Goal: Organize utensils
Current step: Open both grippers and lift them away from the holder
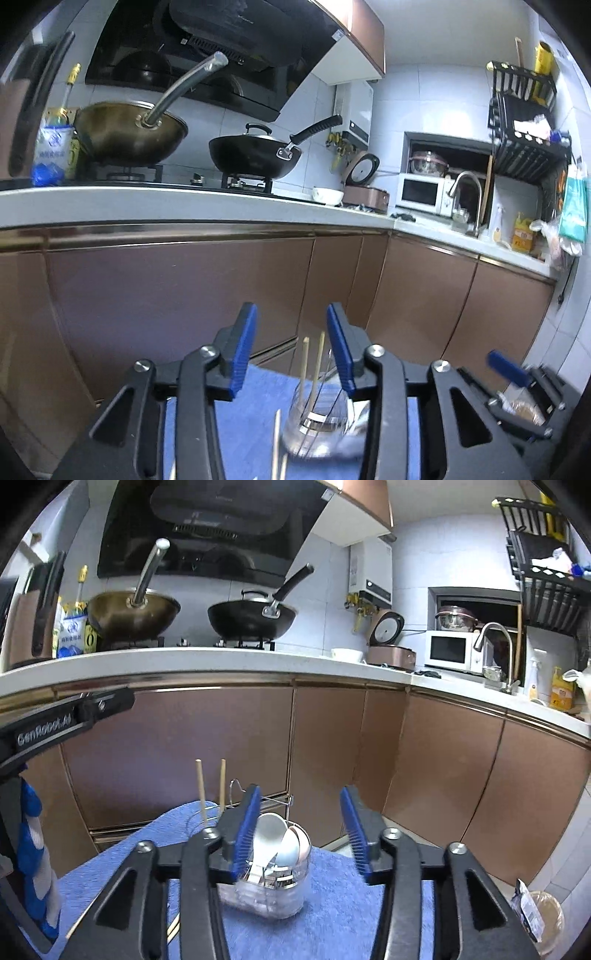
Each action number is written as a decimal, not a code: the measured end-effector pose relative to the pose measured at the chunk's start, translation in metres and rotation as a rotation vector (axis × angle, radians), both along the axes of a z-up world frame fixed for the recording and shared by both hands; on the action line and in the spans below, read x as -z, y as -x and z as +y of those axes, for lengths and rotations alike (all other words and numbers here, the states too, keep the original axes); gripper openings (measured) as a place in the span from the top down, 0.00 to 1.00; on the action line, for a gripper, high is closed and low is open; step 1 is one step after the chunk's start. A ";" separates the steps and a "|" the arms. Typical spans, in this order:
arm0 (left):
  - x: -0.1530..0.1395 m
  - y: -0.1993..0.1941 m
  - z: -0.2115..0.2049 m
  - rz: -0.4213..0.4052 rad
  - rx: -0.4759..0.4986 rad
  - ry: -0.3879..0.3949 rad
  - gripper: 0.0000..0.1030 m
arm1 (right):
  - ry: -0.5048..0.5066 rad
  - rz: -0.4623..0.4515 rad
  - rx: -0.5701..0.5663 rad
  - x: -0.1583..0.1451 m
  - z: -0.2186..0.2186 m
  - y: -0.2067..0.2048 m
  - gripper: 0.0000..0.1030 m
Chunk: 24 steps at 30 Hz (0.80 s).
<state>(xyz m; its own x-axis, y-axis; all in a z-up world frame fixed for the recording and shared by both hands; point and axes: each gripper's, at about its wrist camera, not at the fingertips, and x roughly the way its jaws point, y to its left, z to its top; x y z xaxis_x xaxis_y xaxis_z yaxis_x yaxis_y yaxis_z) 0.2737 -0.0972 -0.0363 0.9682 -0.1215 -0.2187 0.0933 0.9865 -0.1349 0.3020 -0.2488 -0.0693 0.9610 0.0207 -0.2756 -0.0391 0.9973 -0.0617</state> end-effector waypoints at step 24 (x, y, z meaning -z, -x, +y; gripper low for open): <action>-0.015 0.153 0.017 0.020 -0.019 -0.124 0.50 | -0.102 -0.082 0.032 -0.025 -0.010 0.155 0.00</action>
